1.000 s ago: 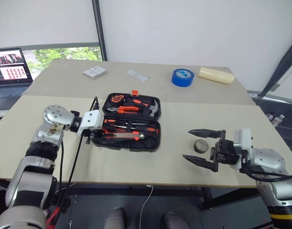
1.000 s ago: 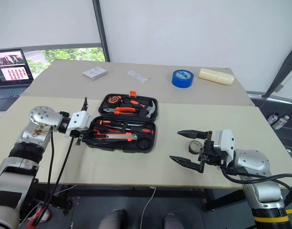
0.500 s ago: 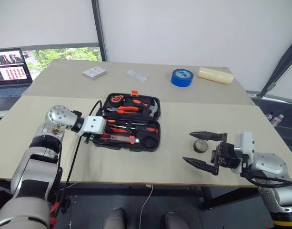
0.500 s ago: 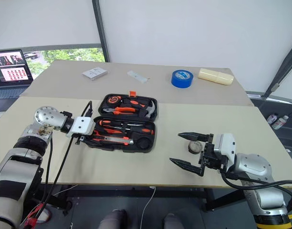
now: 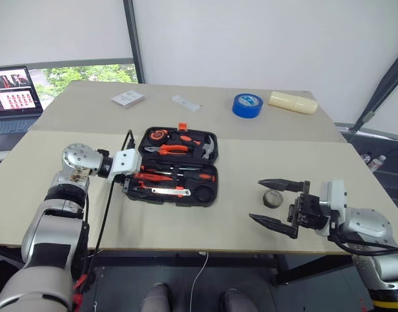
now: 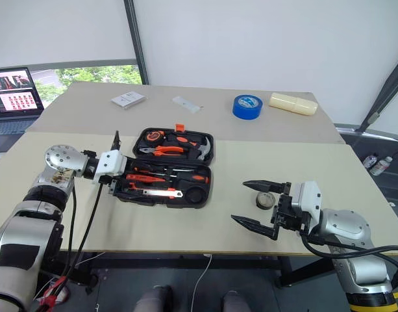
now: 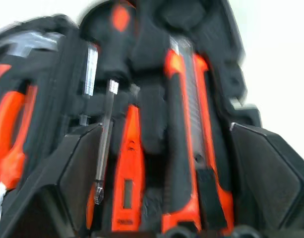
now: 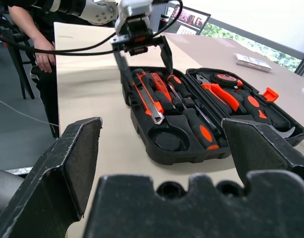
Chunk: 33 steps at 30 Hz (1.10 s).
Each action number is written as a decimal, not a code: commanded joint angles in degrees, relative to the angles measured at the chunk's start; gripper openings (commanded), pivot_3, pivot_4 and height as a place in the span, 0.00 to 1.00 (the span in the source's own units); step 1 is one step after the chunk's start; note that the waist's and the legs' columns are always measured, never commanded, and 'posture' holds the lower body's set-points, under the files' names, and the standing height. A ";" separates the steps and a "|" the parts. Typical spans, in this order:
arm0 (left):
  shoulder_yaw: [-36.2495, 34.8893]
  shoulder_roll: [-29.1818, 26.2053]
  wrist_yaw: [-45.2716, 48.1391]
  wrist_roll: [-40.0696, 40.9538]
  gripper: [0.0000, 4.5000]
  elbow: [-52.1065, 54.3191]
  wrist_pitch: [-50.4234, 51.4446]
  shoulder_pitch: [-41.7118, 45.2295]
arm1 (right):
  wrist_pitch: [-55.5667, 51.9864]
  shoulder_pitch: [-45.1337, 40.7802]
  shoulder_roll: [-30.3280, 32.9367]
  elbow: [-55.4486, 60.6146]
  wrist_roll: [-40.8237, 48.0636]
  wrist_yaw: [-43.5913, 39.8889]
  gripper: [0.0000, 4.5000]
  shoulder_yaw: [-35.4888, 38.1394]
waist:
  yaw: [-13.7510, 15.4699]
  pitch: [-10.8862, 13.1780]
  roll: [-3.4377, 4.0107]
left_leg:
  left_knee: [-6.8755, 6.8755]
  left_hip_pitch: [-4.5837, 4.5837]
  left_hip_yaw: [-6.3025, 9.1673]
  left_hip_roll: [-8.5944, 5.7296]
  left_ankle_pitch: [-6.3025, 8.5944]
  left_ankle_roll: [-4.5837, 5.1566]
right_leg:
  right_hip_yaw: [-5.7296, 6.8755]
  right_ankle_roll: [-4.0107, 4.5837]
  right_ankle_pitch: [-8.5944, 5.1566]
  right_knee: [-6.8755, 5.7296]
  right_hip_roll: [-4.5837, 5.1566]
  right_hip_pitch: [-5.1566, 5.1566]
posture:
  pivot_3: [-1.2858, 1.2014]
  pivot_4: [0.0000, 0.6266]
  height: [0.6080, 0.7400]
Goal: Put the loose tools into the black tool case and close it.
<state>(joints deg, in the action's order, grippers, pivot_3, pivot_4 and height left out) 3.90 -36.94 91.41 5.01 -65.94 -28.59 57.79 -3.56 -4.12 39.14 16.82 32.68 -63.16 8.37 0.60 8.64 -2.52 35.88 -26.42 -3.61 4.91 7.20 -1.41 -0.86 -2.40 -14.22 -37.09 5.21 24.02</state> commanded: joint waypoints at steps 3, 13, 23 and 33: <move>-3.34 -0.20 1.09 6.86 0.70 4.86 7.28 -1.02 | 0.11 -0.64 0.17 0.07 0.04 0.96 1.00 1.56 | 0.08 0.00 0.00 | 0.01 0.00 0.01 0.00 0.00 0.00 | 0.00 0.00 0.00 0.00 0.00 -0.01 | 0.52 0.24 1.00; -2.50 4.54 -6.05 3.21 0.01 10.12 5.30 -8.42 | 0.35 -0.14 -1.49 0.45 -0.43 3.07 1.00 0.65 | 0.08 0.00 0.00 | 0.05 0.00 0.03 -0.01 0.00 0.01 | 0.02 0.02 0.03 -0.01 0.00 -0.05 | 0.52 0.24 1.00; 2.32 5.86 -11.05 -2.93 0.01 11.11 4.11 -13.60 | 0.33 1.30 -1.64 1.39 -0.34 4.17 1.00 0.92 | 0.09 -0.05 0.08 | 0.04 0.23 0.03 -0.01 0.00 0.00 | 0.02 0.00 0.01 0.00 0.01 -0.28 | 0.52 0.24 1.00; 6.94 7.17 -16.86 -7.46 0.01 12.29 11.74 -17.68 | 0.51 1.36 -2.80 1.25 -0.96 5.39 1.00 0.19 | 0.23 -0.78 0.92 | -0.01 1.14 0.02 -0.06 0.32 -0.30 | 0.07 0.00 -0.53 0.29 0.10 -1.34 | 0.52 0.24 1.00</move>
<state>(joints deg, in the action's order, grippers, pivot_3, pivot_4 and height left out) 6.88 -30.90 73.28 1.09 -51.64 -19.55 43.52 -3.55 -2.55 36.46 16.43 31.66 -58.41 7.57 0.83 7.86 -1.60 35.87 -25.20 -3.58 4.85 7.53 -1.72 -0.78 -2.40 -14.78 -36.80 5.31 22.60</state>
